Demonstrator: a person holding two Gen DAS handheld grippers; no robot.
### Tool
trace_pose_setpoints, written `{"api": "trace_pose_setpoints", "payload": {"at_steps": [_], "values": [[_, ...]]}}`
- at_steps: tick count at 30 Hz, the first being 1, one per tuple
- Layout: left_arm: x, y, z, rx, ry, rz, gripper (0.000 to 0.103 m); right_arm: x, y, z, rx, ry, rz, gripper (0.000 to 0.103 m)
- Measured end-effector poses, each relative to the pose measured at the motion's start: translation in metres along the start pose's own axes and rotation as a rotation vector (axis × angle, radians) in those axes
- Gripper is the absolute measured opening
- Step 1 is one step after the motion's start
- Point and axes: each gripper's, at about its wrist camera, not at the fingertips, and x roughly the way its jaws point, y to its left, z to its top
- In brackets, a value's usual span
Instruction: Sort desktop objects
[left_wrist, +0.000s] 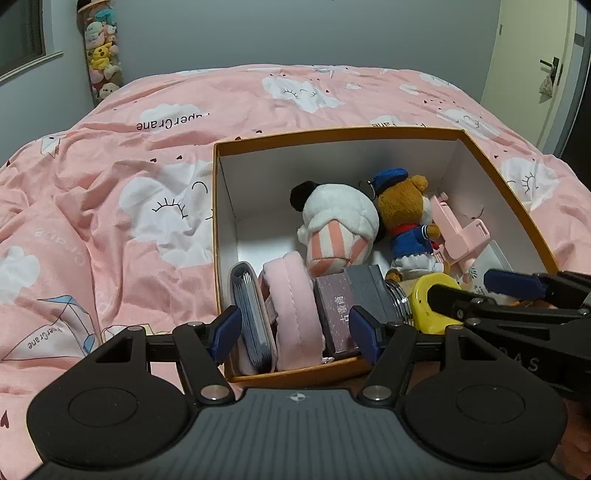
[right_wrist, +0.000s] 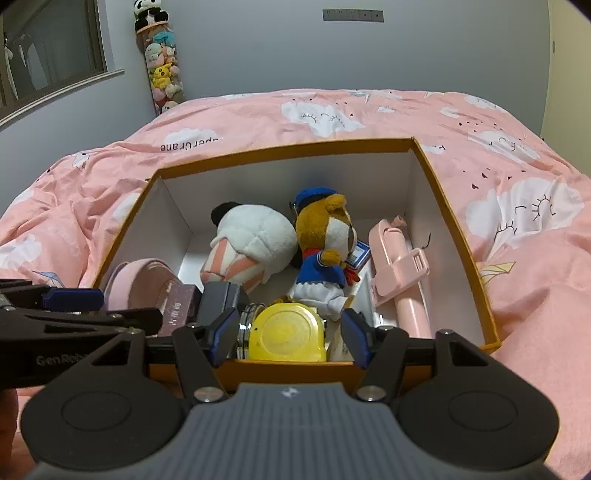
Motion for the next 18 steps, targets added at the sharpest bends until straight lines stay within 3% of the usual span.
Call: {"api": "trace_pose_setpoints", "payload": {"at_steps": [18], "values": [[0.0018,-0.0082,-0.0056,0.035,-0.011,0.026,0.078,0.0031,-0.0038,-0.0085,-0.018,-0.032,-0.004,0.063]]}}
